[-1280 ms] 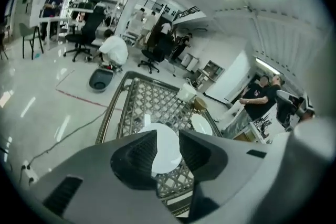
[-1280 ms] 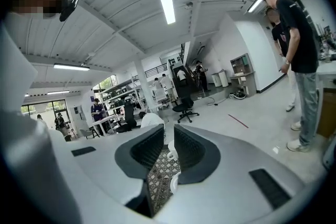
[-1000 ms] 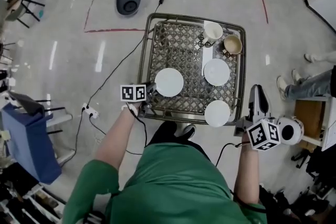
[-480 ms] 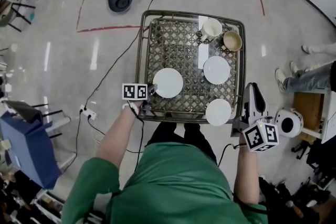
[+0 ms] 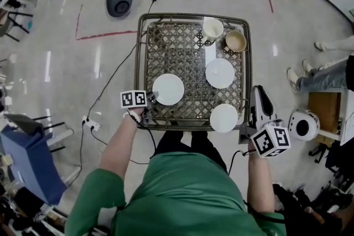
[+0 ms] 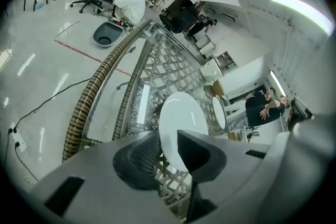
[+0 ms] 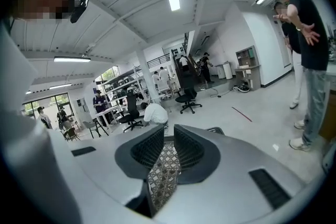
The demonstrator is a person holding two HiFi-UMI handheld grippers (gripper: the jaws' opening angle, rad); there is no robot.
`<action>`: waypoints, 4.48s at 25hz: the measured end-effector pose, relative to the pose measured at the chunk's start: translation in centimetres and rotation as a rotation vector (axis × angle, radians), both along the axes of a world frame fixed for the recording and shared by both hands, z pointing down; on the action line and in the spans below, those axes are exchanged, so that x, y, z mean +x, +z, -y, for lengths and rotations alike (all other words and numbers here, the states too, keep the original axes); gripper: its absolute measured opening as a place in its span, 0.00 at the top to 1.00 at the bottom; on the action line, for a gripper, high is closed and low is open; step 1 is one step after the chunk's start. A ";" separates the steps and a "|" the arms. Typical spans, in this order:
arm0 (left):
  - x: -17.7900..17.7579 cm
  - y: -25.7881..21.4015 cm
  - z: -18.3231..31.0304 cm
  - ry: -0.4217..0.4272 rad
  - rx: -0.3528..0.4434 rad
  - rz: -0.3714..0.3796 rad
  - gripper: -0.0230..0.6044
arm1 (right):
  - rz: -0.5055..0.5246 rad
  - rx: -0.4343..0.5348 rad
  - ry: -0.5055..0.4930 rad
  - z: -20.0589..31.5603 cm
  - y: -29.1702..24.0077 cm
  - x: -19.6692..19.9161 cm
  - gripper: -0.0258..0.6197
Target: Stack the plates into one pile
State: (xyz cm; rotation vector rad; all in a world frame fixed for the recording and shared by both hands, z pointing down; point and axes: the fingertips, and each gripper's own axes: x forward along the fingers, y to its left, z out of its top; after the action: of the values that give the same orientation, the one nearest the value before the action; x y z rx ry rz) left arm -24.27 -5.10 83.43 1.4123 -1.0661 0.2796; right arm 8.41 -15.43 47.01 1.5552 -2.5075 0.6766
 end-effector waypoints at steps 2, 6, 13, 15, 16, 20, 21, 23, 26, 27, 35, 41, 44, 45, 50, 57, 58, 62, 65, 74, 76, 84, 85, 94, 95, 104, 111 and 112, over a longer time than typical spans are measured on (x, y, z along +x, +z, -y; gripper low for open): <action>-0.3 0.3 -0.1 -0.009 -0.008 0.004 0.82 | 0.000 -0.009 0.001 -0.3 0.3 0.3 0.84; -0.7 0.2 -0.2 -0.023 -0.001 0.028 0.87 | -0.005 -0.017 0.017 -0.7 0.6 1.5 0.84; -0.1 -1.2 0.3 -0.093 0.037 -0.026 0.89 | -0.021 0.000 0.038 -0.5 0.3 2.8 0.85; 0.1 -1.8 0.5 -0.096 0.053 -0.041 0.89 | -0.032 0.008 0.029 -0.5 0.2 2.7 0.85; 0.3 -2.2 0.6 -0.097 0.063 -0.048 0.90 | -0.030 0.012 0.025 -0.6 0.0 2.6 0.85; 1.5 -4.1 1.6 -0.092 0.102 -0.081 0.91 | -0.008 0.016 0.028 -0.6 -0.3 2.9 0.85; 1.7 -4.6 1.8 -0.087 0.111 -0.088 0.91 | -0.002 0.014 0.030 -0.6 -0.3 2.9 0.85; 2.2 -5.5 2.2 -0.078 0.130 -0.098 0.91 | 0.006 0.010 0.035 -0.6 -0.3 3.0 0.85; 3.1 -7.1 2.9 -0.076 0.168 -0.119 0.91 | 0.012 0.015 0.032 -0.6 -0.5 3.3 0.85; 3.4 -7.7 3.3 -0.081 0.186 -0.128 0.92 | 0.012 0.017 0.032 -0.6 -0.6 3.5 0.85; 5.3 -10.4 5.1 -0.084 0.250 -0.151 0.91 | 0.028 0.027 0.053 -0.3 -1.1 5.3 0.85; 7.5 -12.7 7.0 -0.057 0.307 -0.195 0.91 | 0.046 0.021 0.069 0.1 -0.9 6.5 0.86; 9.4 -13.3 7.9 -0.039 0.319 -0.211 0.91 | 0.053 0.018 0.078 0.3 -0.8 7.4 0.86; 10.1 -13.4 8.2 -0.036 0.319 -0.216 0.91 | 0.055 0.017 0.081 0.3 -0.8 7.7 0.86; 12.4 -13.5 9.5 -0.013 0.318 -0.247 0.91 | 0.058 0.017 0.099 0.7 -0.7 8.8 0.86; 15.2 -12.4 11.4 0.023 0.301 -0.252 0.91 | 0.056 -0.003 0.132 1.0 0.2 10.8 0.86; 15.7 -12.3 11.7 0.029 0.298 -0.256 0.91 | 0.056 -0.006 0.136 1.1 0.3 11.1 0.86; 18.0 -11.7 12.9 0.060 0.283 -0.270 0.91 | 0.057 -0.017 0.154 1.5 0.7 12.4 0.86; 19.6 -11.1 13.7 0.082 0.270 -0.283 0.91 | 0.056 -0.027 0.163 1.7 1.2 13.1 0.86; 24.4 -9.5 15.6 0.129 0.227 -0.331 0.91 | 0.067 -0.068 0.194 2.1 2.7 16.2 0.86; 24.5 -8.8 15.9 0.130 0.216 -0.332 0.91 | 0.067 -0.072 0.195 2.1 3.1 16.2 0.86; 23.4 -4.6 16.2 0.116 0.120 -0.157 0.91 | 0.066 -0.102 0.196 2.2 4.2 16.9 0.86; 23.3 -4.1 16.2 0.120 0.113 -0.134 0.91 | 0.066 -0.106 0.194 2.1 4.4 16.9 0.86; 23.3 -1.7 16.7 0.158 0.087 0.063 0.91 | 0.066 -0.130 0.192 1.8 5.4 17.2 0.86; 23.3 -1.7 16.6 0.176 0.097 0.088 0.91 | 0.067 -0.129 0.193 1.7 5.4 17.3 0.86; 21.8 -4.6 17.5 0.247 0.213 0.235 0.65 | 0.073 -0.100 0.169 2.3 4.7 16.3 0.87; 20.1 -13.0 18.0 0.154 0.393 0.190 0.65 | 0.071 -0.063 0.125 2.3 3.3 13.8 0.87; 20.0 -14.5 18.1 0.145 0.424 0.185 0.65 | 0.072 -0.056 0.117 2.4 3.0 13.3 0.87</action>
State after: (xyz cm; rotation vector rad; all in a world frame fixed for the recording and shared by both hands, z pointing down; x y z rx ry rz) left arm -4.27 -23.15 68.93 1.8769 -1.2240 0.3047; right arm 21.75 -17.81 50.05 1.6973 -2.4394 0.8253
